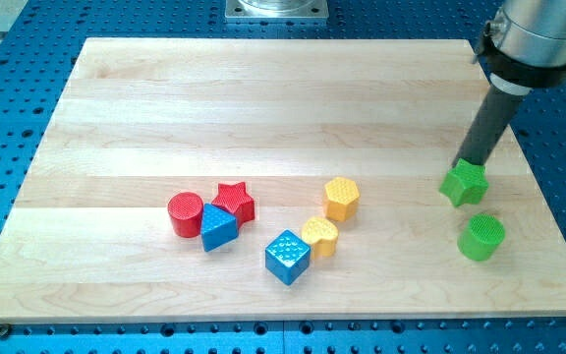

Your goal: Place your hand to the left of the red circle

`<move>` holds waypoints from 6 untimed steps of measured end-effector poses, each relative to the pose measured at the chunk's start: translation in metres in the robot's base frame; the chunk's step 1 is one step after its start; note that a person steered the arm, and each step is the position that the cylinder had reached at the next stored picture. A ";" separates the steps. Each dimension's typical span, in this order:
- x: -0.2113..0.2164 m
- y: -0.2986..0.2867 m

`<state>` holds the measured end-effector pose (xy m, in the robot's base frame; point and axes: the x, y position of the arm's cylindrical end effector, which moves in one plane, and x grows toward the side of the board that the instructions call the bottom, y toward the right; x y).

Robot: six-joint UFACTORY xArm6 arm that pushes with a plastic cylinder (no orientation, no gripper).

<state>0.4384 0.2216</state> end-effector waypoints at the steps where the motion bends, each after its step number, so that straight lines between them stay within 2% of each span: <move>1: -0.035 -0.076; 2: -0.035 -0.204; 3: 0.008 -0.314; 4: 0.053 -0.381; 5: 0.088 -0.390; 6: 0.086 -0.355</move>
